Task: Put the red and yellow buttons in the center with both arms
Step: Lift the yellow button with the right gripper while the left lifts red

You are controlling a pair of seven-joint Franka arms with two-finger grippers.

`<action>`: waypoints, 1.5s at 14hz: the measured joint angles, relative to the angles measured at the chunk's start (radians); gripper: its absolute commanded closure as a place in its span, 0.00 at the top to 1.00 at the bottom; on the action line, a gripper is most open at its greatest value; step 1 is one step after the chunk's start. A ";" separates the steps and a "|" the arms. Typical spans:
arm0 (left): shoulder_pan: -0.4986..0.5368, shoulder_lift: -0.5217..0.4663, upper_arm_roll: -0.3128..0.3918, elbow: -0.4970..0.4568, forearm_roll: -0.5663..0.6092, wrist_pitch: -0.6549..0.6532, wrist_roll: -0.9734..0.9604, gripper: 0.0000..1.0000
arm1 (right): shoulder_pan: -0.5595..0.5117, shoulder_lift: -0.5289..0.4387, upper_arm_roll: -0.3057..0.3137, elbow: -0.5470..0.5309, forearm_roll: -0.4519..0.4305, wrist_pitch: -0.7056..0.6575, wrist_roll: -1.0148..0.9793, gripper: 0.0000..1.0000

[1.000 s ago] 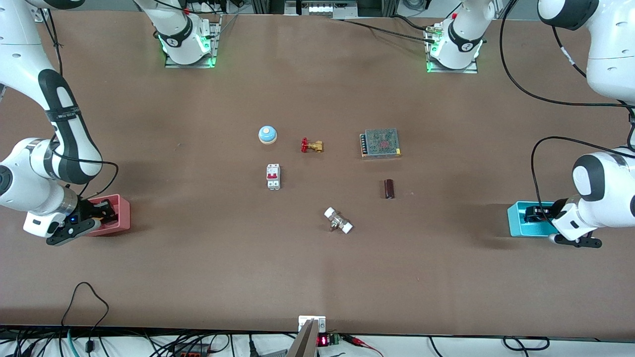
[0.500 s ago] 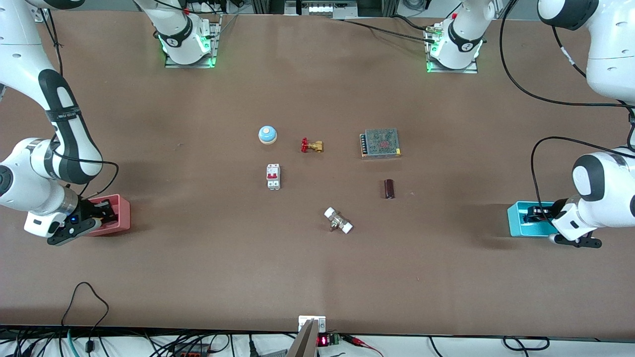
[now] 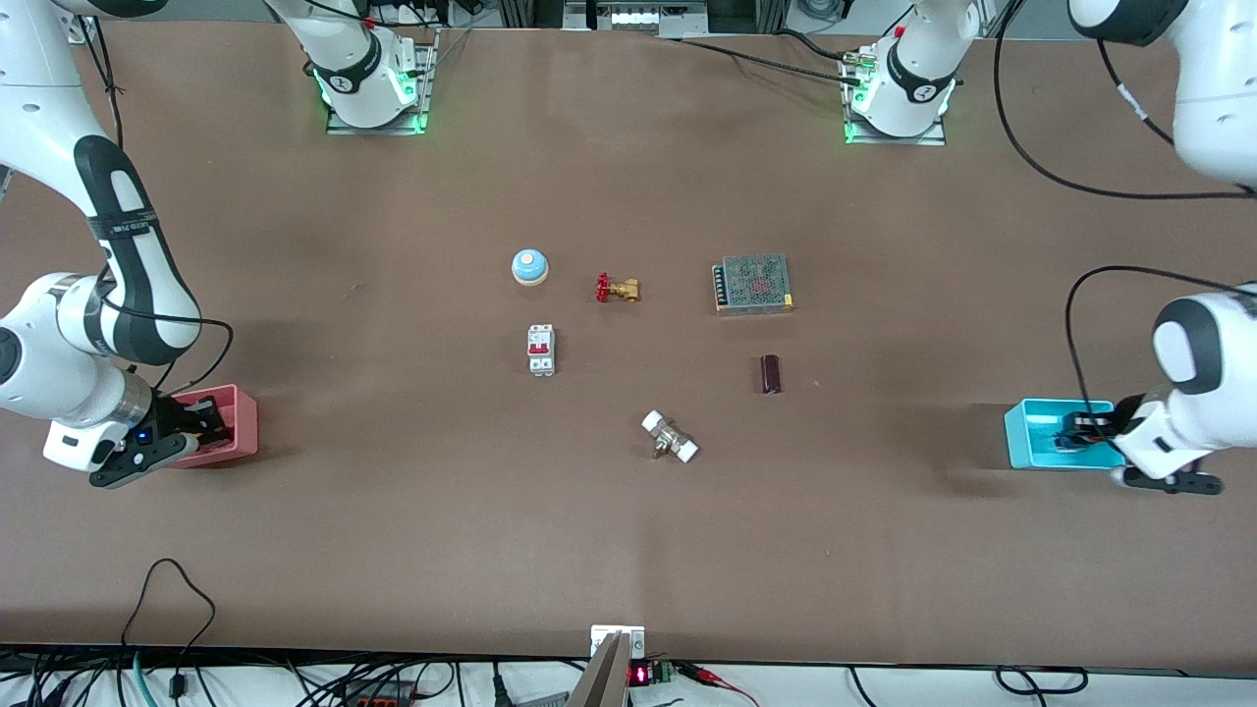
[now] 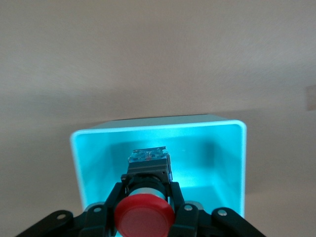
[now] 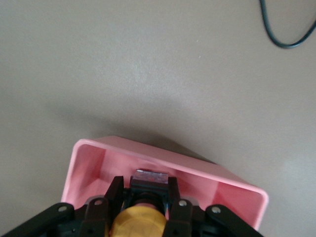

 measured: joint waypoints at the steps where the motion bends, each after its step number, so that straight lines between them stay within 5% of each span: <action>1: 0.000 -0.031 -0.003 0.000 0.000 -0.024 0.000 0.33 | 0.000 -0.023 0.005 0.006 0.000 -0.036 0.000 0.28; 5: -0.014 -0.172 -0.024 -0.053 -0.004 -0.129 0.000 0.33 | 0.001 -0.191 0.077 0.033 0.013 -0.304 0.113 0.28; 9: -0.097 -0.287 -0.035 -0.260 -0.091 -0.142 -0.007 0.33 | 0.070 -0.291 0.237 0.024 0.021 -0.406 0.548 0.28; 13: -0.188 -0.300 -0.037 -0.375 -0.114 -0.124 -0.071 0.33 | 0.231 -0.215 0.243 -0.058 0.016 -0.219 0.815 0.28; 16: -0.215 -0.302 -0.056 -0.443 -0.115 -0.077 -0.135 0.33 | 0.261 -0.118 0.240 -0.110 -0.030 -0.067 0.898 0.29; 21: -0.216 -0.299 -0.062 -0.579 -0.115 0.100 -0.152 0.33 | 0.280 -0.039 0.239 -0.133 -0.125 -0.003 0.988 0.31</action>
